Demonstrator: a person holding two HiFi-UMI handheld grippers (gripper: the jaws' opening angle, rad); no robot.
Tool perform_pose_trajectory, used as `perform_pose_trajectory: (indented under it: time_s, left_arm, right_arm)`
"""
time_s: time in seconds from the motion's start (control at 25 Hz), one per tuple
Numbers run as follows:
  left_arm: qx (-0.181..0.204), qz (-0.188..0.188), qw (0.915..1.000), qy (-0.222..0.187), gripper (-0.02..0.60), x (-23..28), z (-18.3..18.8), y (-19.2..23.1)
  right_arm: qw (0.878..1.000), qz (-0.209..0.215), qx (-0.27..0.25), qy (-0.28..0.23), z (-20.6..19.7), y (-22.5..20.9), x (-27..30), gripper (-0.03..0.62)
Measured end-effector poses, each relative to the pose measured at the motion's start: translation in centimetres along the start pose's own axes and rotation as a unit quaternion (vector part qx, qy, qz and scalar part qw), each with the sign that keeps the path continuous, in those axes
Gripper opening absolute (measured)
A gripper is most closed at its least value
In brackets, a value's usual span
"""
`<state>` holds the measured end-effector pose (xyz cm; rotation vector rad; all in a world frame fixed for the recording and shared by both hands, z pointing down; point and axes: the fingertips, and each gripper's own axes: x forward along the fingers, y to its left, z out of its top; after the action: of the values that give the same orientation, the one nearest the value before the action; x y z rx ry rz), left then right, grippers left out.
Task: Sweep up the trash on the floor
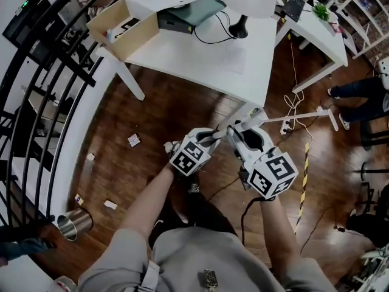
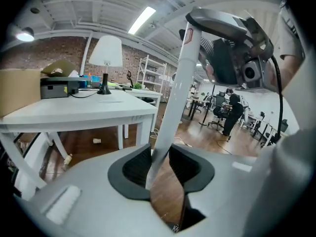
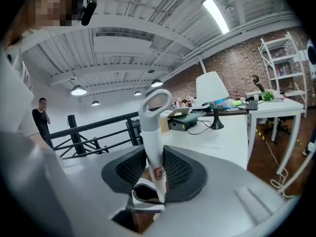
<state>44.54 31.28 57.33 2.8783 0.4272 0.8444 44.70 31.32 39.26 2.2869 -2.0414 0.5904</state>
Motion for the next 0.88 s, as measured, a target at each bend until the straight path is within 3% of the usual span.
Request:
perform_pose_trajectory:
  time_s: [0.28,0.52,0.88]
  left_arm:
    - [-0.003,-0.044,0.999,0.01,0.118,7.4,-3.2,2.3]
    - [-0.022,-0.016,0.9995,0.012,0.123,8.0,-4.5,6.3]
    - [-0.05,0.028,0.9982,0.019,0.12,1.0,-7.7,11.7]
  right_arm:
    - [0.997,-0.062,0.025,0.025,-4.9,-6.3,2.8,0.103]
    - [0.997,-0.056,0.052,0.025,-6.1,-8.0,6.5,0.103]
    - [0.999,0.015,0.03,0.04,-5.5,-1.0,13.6,0.103]
